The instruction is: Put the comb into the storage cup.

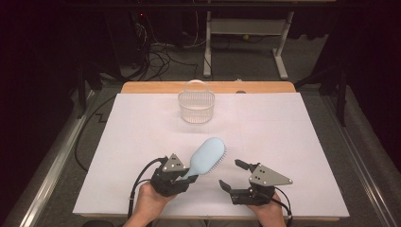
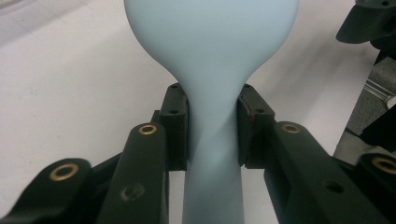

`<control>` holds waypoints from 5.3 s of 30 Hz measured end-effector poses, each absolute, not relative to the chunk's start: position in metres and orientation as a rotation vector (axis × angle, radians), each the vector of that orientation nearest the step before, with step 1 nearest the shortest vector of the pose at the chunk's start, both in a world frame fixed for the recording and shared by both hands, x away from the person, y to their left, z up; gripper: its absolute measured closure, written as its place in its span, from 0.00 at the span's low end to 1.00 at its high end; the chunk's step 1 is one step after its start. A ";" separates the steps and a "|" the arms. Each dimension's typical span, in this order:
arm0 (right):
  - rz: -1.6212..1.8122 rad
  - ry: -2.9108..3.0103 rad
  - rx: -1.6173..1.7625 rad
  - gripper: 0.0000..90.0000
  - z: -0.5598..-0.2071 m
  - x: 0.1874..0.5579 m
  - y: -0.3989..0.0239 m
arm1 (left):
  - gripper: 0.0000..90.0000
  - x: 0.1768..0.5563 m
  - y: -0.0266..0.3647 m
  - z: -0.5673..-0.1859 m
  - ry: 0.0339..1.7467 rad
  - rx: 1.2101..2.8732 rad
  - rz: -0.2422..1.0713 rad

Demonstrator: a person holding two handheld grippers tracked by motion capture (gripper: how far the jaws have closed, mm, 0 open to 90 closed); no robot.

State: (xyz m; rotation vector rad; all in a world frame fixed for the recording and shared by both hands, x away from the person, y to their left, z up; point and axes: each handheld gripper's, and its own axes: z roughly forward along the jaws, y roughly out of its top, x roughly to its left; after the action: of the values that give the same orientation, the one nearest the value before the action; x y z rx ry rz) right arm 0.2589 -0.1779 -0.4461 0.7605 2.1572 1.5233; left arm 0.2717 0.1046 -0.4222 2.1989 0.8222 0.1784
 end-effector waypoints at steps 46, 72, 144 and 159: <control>1.668 2.245 0.933 0.19 -0.442 0.280 -0.151 | 0.75 0.261 0.078 -0.419 0.708 2.262 0.260; 1.811 2.319 1.053 0.40 -0.433 0.288 -0.160 | 0.75 0.255 0.073 -0.416 0.668 2.274 0.316; 1.963 2.375 1.025 0.66 -0.417 0.292 -0.169 | 0.56 0.261 0.079 -0.411 0.641 2.208 0.233; 1.961 2.340 1.029 0.66 -0.411 0.294 -0.179 | 0.39 0.263 0.085 -0.409 0.640 2.159 0.237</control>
State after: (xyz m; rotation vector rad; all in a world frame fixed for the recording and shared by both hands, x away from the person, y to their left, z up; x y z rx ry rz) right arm 0.2936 -0.1791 -0.4111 1.0286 2.3396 1.9605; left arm 0.2628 0.0854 -0.4093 2.1586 0.6395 0.2366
